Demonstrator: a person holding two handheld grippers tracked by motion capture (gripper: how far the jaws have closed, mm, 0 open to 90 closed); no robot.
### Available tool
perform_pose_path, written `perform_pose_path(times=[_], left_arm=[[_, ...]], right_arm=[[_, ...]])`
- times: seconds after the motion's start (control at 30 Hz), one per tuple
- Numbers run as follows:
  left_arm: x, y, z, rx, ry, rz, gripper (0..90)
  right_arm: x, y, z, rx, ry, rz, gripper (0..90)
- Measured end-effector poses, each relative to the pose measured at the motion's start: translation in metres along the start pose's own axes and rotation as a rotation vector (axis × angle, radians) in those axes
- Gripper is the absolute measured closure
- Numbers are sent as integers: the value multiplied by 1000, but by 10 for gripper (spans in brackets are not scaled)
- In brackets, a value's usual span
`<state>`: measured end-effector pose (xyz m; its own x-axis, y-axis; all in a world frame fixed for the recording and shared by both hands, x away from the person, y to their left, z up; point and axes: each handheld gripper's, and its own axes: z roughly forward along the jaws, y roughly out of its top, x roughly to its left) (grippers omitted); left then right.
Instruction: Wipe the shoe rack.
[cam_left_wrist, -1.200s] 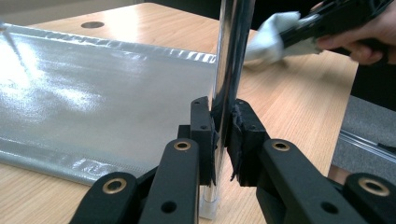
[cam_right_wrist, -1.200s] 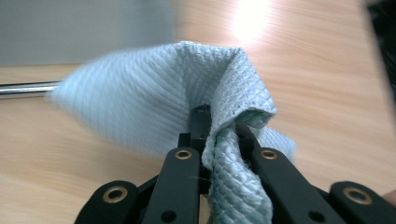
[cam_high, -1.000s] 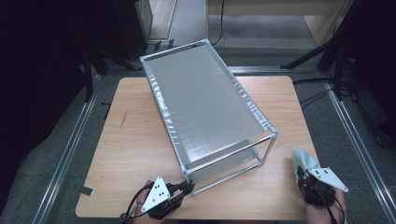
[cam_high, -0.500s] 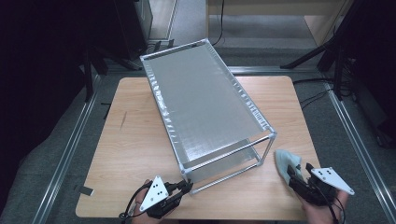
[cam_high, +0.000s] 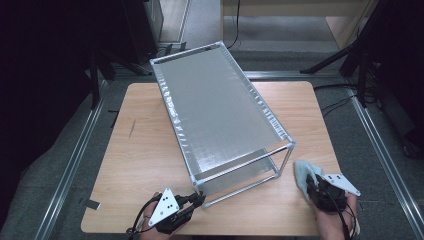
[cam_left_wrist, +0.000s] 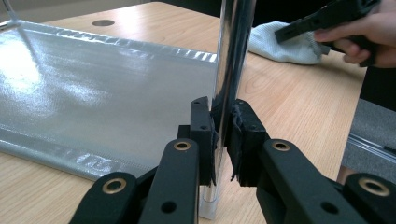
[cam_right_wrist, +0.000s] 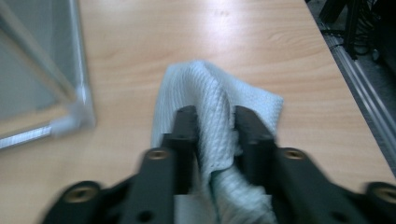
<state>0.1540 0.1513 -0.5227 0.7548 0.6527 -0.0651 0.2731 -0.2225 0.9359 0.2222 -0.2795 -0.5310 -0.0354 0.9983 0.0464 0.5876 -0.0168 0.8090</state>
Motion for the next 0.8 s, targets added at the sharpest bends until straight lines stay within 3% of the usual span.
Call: perform_pose_path(times=[0.07,0.13,0.2,0.3,0.4,0.53,0.63,0.7,0.8], left_arm=[[0,0,0,-2,-1,-1,820],[0,0,0,-2,-2,1,820],[0,0,0,-3,-2,0,820],[1,0,0,-3,1,-3,820],[1,0,0,1,4,-5,820],[0,0,-1,3,8,-5,820],[0,0,-1,4,9,-4,820],[0,0,-1,4,9,-4,820],[0,0,-1,1,7,-4,820]], right_arm=[[-1,5,7,-37,-10,33,818],[0,7,14,-65,-42,50,789],[4,8,15,-79,-38,51,617],[14,11,0,-124,-13,-9,432],[23,13,-26,-174,35,-36,356],[45,14,-50,-207,127,-104,328],[63,20,-46,-191,181,-145,341],[71,24,-36,-190,143,-171,376],[73,30,-20,-179,125,-104,435]])
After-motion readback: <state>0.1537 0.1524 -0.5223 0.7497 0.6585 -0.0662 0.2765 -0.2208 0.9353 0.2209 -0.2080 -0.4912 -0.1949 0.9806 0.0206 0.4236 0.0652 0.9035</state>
